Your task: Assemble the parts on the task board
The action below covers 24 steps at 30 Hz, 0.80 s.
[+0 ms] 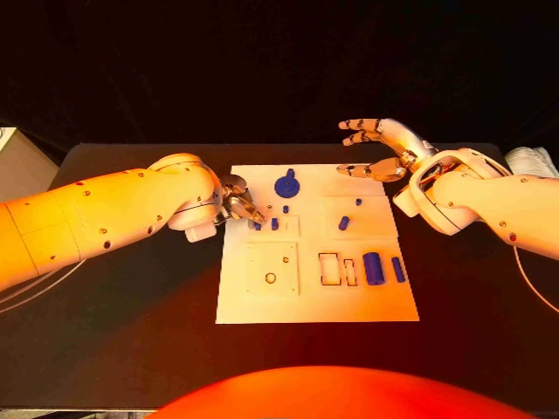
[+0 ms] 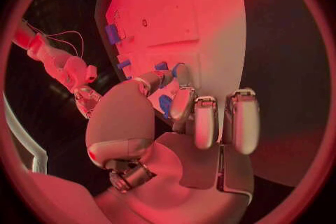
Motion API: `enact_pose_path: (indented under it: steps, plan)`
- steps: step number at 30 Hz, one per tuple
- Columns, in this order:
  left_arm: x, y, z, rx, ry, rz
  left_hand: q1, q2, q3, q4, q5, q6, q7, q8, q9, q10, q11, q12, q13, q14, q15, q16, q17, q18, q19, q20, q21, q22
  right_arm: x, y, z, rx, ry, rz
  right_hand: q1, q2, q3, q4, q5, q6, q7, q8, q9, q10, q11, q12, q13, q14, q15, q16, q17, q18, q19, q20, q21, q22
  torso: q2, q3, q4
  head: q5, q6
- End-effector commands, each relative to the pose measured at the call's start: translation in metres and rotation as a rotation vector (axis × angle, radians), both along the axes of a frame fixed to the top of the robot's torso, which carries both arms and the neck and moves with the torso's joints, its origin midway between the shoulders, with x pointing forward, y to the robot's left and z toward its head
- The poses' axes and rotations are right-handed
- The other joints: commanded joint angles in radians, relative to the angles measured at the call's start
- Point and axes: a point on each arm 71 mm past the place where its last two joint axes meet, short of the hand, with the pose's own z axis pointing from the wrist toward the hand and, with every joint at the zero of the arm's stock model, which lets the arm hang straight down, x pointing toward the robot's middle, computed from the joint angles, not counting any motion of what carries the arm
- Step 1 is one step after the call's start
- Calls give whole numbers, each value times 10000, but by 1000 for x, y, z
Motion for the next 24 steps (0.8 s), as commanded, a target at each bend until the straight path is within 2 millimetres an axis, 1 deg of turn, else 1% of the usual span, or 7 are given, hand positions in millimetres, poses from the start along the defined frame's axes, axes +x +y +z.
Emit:
enact_pose_path:
  steps: [1, 8, 12, 18, 21, 23, 24]
  plan:
    - [-3, -3, -2, 50, 239, -200, -51, -90, -97, 22, -51, 2, -52, -61, -14, -50, 0, -21, 14, 1039, -93, 36, 2632, -81, 64, -45, 12, 1199, -1, 1, 0, -31, -22, 169, -1, 90, 84, 0, 22, 58, 1350, 62, 11, 59, 15, 5, 13, 50, -9, -9, -9, -164, -76, 3, 37, -11, -4, -7, -2, -9, -3]
    - [-2, -2, -3, 82, 266, -189, -57, -100, -137, 38, -62, 5, -55, -66, -18, -51, -1, -24, 15, 1039, -94, 36, 2632, -82, 68, -47, 15, 1204, -1, 1, 0, -33, -23, 158, -1, 90, 84, 0, 22, 58, 1350, 62, 11, 59, 15, 5, 13, 50, -9, -9, -9, -164, -76, 3, 37, -11, -5, -7, 3, -18, -3]
    - [-1, 0, -3, 95, 246, -121, -55, -119, -191, 52, -82, -2, -57, -79, -24, -66, -4, -50, -18, 1039, -97, 36, 2632, -79, 58, -50, 6, 1190, -1, 1, 0, -33, -25, 153, 6, 91, 96, 0, 52, 71, 1350, 63, 11, 68, 15, 6, 14, 46, -9, -11, -11, -165, -81, 3, 36, -14, -5, -9, 4, -27, 28]
    - [0, 2, -3, 81, 171, -15, -110, -165, -460, 195, -185, 6, -58, -120, -48, -99, -7, -100, -58, 1039, -105, 36, 2632, -74, 46, -60, -10, 1171, -1, 0, 0, -34, -29, 150, 6, 91, 96, 0, 52, 71, 1350, 63, 11, 68, 15, 6, 14, 46, -9, -11, -11, -165, -81, 3, 36, -14, -1, -19, -5, -35, 56]
    - [0, 4, -2, 13, 62, 92, -202, -225, -863, 443, -379, -2, -53, -173, -78, -158, -5, -178, -135, 1039, -110, 36, 2632, -62, 15, -66, -43, 1126, -1, 0, 0, -34, -31, 152, 4, 91, 98, 2, 58, 78, 1351, 64, 11, 94, 14, 9, 16, 39, -9, -12, -14, -166, -84, 4, 35, -16, 3, -23, -11, -45, 82]
    - [1, 6, -1, -74, -44, 193, -230, -275, -1083, 596, -406, -110, -10, -223, -92, -310, 18, -392, -413, 1039, -106, 36, 2632, -42, -41, -66, -93, 1048, -1, 0, 0, -35, -33, 151, 4, 91, 98, 2, 58, 78, 1351, 64, 11, 94, 14, 9, 16, 39, -9, -12, -14, -166, -84, 4, 35, -16, 2, -25, -13, -56, 89]
    - [1, 6, 0, -133, -109, 261, -234, -308, -1239, 715, -398, -236, 40, -253, -95, -478, 51, -608, -701, 1039, -92, 36, 2632, -23, -95, -59, -142, 971, -1, 0, 0, -35, -33, 150, 4, 91, 98, 2, 58, 78, 1351, 64, 11, 94, 14, 9, 16, 39, -9, -12, -14, -166, -84, 4, 35, -16, 2, -25, -13, -56, 89]
